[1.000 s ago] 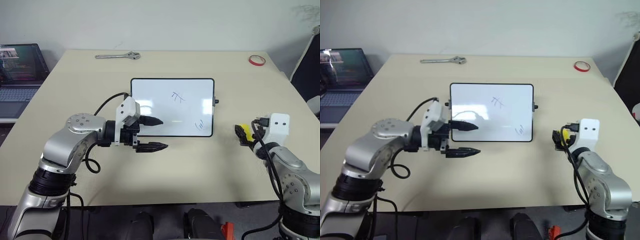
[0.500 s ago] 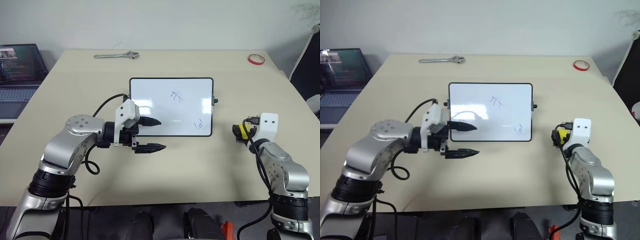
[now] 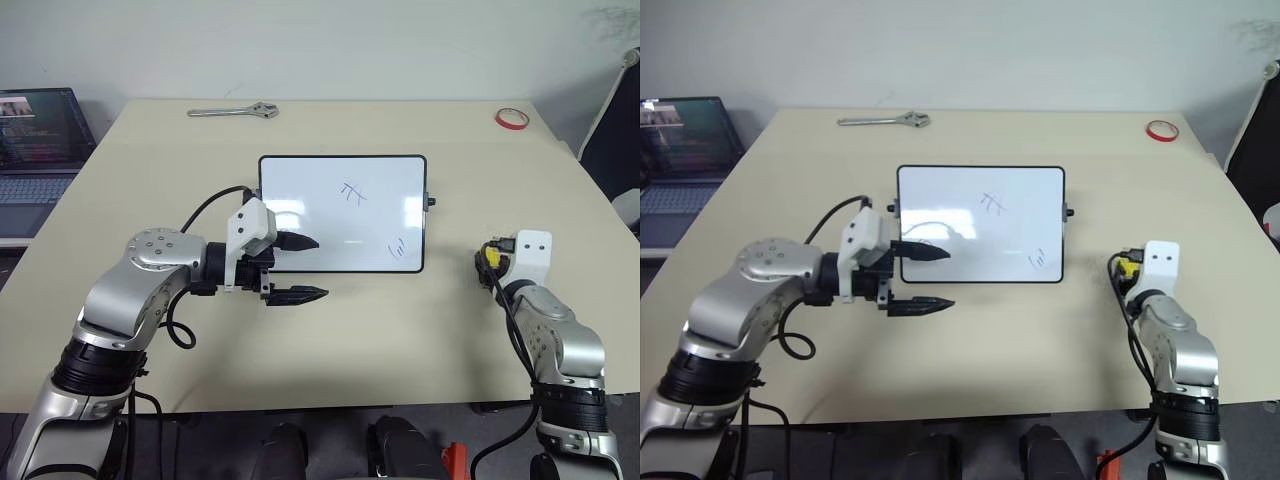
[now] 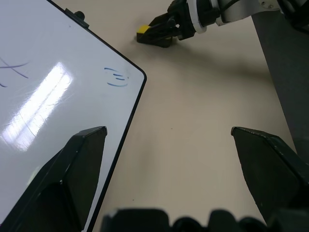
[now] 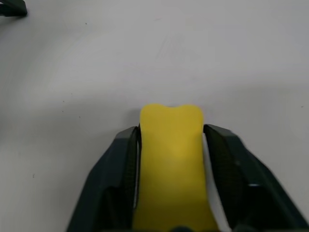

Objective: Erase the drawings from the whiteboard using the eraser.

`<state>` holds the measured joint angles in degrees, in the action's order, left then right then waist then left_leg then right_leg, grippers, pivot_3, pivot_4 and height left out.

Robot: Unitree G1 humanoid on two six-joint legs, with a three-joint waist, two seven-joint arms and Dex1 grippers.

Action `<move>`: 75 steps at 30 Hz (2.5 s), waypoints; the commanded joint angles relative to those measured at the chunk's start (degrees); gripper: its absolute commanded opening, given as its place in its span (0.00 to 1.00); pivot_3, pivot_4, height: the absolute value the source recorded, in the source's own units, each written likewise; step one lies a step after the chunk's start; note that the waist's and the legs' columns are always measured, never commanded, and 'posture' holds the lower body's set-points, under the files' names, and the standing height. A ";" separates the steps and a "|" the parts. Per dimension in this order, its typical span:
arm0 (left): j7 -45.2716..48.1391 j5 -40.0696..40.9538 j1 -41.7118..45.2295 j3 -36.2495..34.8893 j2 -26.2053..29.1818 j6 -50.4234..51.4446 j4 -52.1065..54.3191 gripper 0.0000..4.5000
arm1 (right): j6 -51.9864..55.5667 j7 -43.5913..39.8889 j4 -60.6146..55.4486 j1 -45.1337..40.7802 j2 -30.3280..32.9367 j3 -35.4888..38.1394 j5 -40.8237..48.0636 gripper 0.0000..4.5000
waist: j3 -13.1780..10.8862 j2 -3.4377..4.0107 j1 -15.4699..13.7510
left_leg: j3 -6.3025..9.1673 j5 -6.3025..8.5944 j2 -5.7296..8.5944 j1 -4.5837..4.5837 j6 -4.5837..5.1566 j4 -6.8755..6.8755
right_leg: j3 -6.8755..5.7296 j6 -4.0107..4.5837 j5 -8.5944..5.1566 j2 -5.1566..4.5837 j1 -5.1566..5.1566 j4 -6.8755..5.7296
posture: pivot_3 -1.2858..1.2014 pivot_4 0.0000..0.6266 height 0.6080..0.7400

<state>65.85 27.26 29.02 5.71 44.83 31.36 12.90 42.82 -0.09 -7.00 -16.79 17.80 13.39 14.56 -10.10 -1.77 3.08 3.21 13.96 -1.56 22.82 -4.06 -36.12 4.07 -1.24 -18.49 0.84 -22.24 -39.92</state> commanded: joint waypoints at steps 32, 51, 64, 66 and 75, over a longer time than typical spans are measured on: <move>-22.19 -0.77 -4.33 -10.84 -1.40 9.68 5.04 1.00 | -11.83 -11.64 -1.68 -23.84 -4.20 -27.31 -10.35 0.25 | 0.00 -0.01 0.01 | 0.10 -0.01 -0.02 0.03 -0.01 -0.17 | -0.10 0.03 0.02 -0.05 -0.03 -0.10 | 0.52 0.24 1.00; -23.55 -1.16 -3.78 -9.69 -2.68 10.00 6.47 1.00 | -25.31 -14.26 24.05 -32.44 -9.22 -30.55 -21.74 0.25 | 0.00 -0.01 0.30 | 0.12 0.00 -0.09 0.01 -0.01 -0.19 | -0.10 0.05 0.03 -0.15 -0.03 -0.18 | 0.52 0.24 1.00; -23.57 -1.25 -3.69 -9.23 -2.37 9.52 6.45 1.00 | -24.15 -20.73 28.88 -32.15 -8.03 -33.37 -25.61 0.25 | 0.01 -0.02 0.22 | 0.15 -0.01 -0.09 -0.04 -0.01 -0.39 | -0.10 0.07 0.05 -0.15 -0.01 -0.40 | 0.52 0.24 1.00; -23.54 -1.27 -3.69 -9.21 -2.35 9.48 6.45 1.00 | -24.06 -19.73 28.41 -32.26 -7.46 -32.08 -26.03 0.25 | 0.01 -0.02 0.22 | 0.17 0.00 -0.09 -0.04 -0.01 -0.52 | -0.10 0.07 0.04 -0.14 -0.01 -0.50 | 0.52 0.24 1.00; -23.00 -1.50 -3.42 -8.69 -2.51 8.79 5.84 1.00 | -26.19 -12.86 30.28 -33.61 -6.37 -27.53 -27.28 0.25 | 0.01 -0.02 0.10 | 0.28 -0.01 0.01 -0.04 -0.01 -0.87 | -0.11 0.07 0.04 -0.11 0.04 -0.88 | 0.52 0.24 1.00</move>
<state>42.40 26.06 24.41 -2.76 42.19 41.59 17.53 15.69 -12.10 23.00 -50.53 11.42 -14.17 -12.27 -10.09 -1.79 3.18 3.48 13.94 -1.57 22.78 -4.08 -36.97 3.97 -1.18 -18.44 0.73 -22.20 -40.80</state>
